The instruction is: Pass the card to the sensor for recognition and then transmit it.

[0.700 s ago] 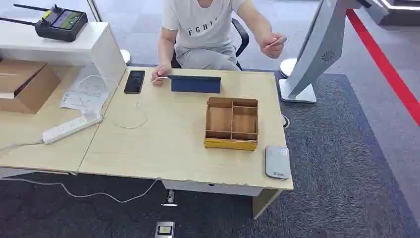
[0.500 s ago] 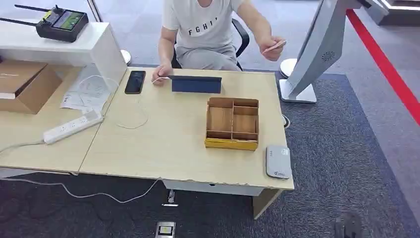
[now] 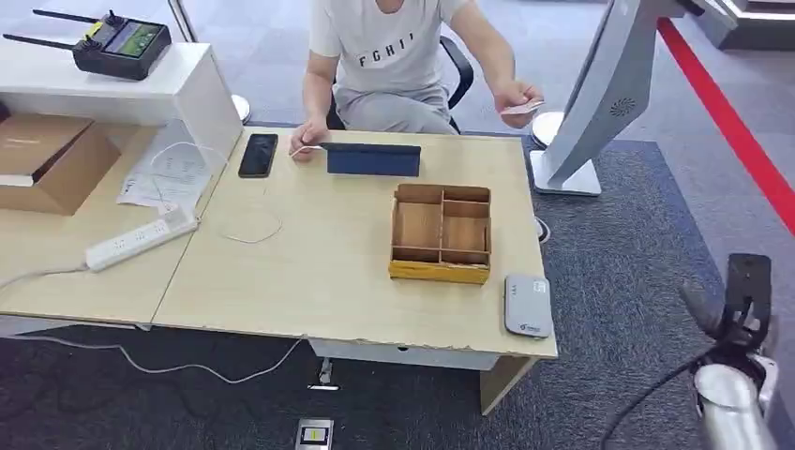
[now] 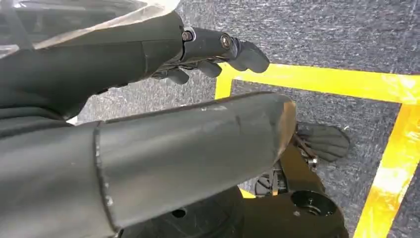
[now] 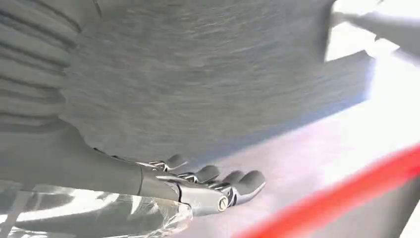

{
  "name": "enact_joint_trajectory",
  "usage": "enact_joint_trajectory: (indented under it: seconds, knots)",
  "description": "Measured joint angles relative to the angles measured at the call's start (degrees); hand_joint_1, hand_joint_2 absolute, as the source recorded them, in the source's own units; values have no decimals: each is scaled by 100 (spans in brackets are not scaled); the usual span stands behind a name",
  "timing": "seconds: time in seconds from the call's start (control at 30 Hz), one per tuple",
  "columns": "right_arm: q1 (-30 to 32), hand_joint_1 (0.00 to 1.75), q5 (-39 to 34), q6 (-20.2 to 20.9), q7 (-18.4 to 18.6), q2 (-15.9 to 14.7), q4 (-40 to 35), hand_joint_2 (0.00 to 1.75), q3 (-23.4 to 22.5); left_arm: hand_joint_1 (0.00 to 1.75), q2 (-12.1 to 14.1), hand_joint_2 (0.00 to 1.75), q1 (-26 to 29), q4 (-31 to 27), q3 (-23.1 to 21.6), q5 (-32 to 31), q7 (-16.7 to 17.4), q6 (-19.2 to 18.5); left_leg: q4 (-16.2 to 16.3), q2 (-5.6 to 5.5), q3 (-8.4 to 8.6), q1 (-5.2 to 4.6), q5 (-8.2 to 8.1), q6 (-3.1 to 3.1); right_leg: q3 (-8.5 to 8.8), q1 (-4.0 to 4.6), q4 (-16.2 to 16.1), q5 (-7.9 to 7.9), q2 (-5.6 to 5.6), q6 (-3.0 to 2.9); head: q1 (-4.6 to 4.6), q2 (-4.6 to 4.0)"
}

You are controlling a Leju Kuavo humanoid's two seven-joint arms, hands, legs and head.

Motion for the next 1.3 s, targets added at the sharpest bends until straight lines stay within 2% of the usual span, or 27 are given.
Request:
enact_joint_trajectory:
  seconds: [0.1,0.2,0.33,0.53,0.77,0.97,1.2,1.3]
  knots:
    - [-302,0,491,186,235,-162,-601,175,590,0,33,0,-4,0,-7,-86,-44,-86,0,2,-3,0,6,-3,-6,0,5,3,0,-2,2,0]
    - [-783,0,1257,552,538,-322,-1262,175,1397,0,89,0,-8,-4,-50,-293,-59,-177,0,-4,-6,2,10,-4,-8,1,7,3,-2,-2,0,0]
    - [-1351,0,1306,870,586,-280,-1533,175,2308,0,135,0,-31,-17,-109,-438,-116,-186,0,-6,1,9,12,-7,-12,9,7,5,-2,-6,0,0]
    - [-1695,0,1542,822,546,-201,-1548,175,3285,0,168,0,-33,-52,-190,-483,-144,-186,0,-25,-7,11,13,-7,-17,11,7,5,-19,-7,-2,0]
    - [-1864,0,1542,470,409,-120,-1085,175,3824,0,199,0,-32,-68,-295,-582,-88,-267,0,-25,-13,11,12,-7,-22,10,6,4,-20,-7,0,0]
    - [-1923,0,1739,271,442,-83,-595,175,4075,0,208,0,-28,-94,-332,-599,-120,-273,0,-27,-13,11,13,-7,-23,10,6,5,-21,-7,0,0]
    - [-2071,0,2622,-127,599,-81,-129,175,4324,0,208,0,-22,-98,-335,-527,-64,-160,0,-26,-13,11,12,-7,-25,10,6,5,-21,-7,0,0]
    - [-2134,0,2834,-177,610,-79,78,175,4416,0,208,0,-20,-105,-335,-518,-37,-155,0,-26,-14,11,12,-7,-26,10,6,5,-21,-7,0,0]
